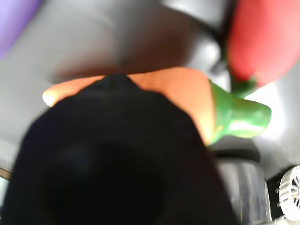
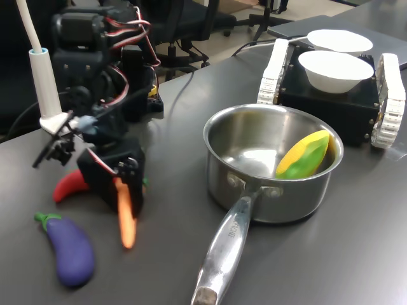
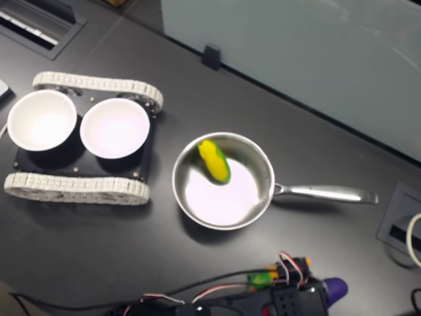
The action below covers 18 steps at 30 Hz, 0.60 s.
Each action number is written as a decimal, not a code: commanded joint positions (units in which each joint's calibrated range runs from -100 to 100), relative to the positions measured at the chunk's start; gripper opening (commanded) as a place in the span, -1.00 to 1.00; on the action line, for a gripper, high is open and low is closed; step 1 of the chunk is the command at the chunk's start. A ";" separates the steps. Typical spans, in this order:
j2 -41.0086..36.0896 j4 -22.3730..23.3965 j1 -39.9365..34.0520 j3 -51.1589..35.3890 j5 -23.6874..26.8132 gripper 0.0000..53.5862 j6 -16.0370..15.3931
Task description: Pick up the carrot and place them in the pan
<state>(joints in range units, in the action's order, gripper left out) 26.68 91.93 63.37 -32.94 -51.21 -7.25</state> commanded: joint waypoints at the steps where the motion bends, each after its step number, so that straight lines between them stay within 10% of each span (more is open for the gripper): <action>1: -11.71 1.93 2.92 -1.09 1.90 -0.99 -4.76; 18: -26.47 2.62 10.14 -3.81 8.35 -0.99 -16.78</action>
<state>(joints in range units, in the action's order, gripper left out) 7.91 95.16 70.30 -32.49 -44.22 -20.02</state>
